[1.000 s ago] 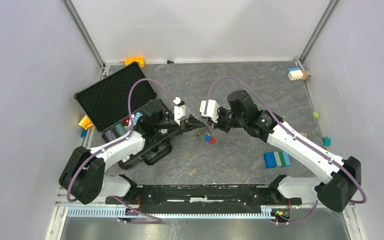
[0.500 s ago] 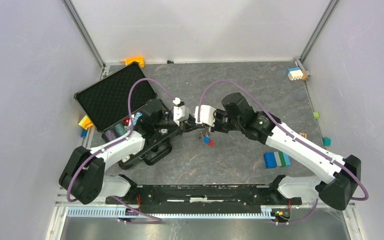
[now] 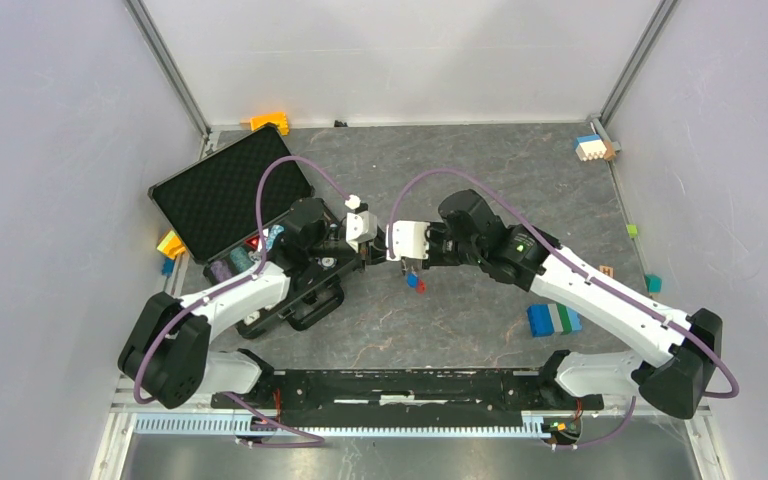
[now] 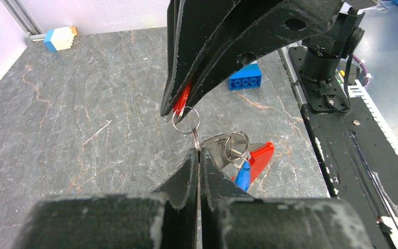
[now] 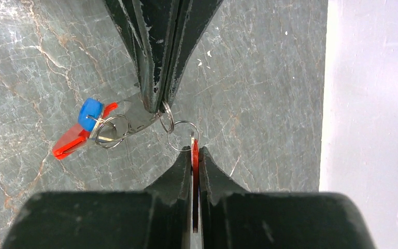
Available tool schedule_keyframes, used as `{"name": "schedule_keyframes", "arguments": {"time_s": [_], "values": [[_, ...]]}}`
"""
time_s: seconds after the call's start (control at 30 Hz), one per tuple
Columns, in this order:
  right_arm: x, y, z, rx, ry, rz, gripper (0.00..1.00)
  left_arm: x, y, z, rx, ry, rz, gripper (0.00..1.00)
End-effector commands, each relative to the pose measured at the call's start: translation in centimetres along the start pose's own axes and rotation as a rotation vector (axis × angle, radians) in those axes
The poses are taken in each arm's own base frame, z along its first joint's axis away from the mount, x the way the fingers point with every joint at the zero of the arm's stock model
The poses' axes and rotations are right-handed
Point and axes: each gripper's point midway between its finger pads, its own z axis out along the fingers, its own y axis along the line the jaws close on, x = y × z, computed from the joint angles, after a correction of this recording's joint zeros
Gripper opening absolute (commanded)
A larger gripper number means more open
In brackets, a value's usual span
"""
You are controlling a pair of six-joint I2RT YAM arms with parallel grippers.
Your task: Put the keys on the keyring
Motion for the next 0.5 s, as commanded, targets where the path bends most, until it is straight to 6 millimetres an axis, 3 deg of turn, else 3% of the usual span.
{"name": "schedule_keyframes", "arguments": {"time_s": [0.0,0.33,0.4,0.47], "values": [[-2.0,-2.5,-1.2,0.078,-0.036,-0.020,0.00,-1.2,-0.1,0.4,0.036,-0.026,0.010,0.02],[-4.5,-2.1,-1.2,0.024,-0.121,0.038,0.00,-1.3,0.7,0.6,0.007,-0.022,-0.014,0.02],[-4.4,-2.5,-1.2,0.045,-0.110,0.042,0.00,-1.4,0.8,0.7,0.002,-0.028,-0.021,0.08],[-4.1,-3.5,-1.6,0.096,-0.090,0.047,0.00,-1.5,0.7,0.6,0.002,-0.030,-0.021,0.20]]}}
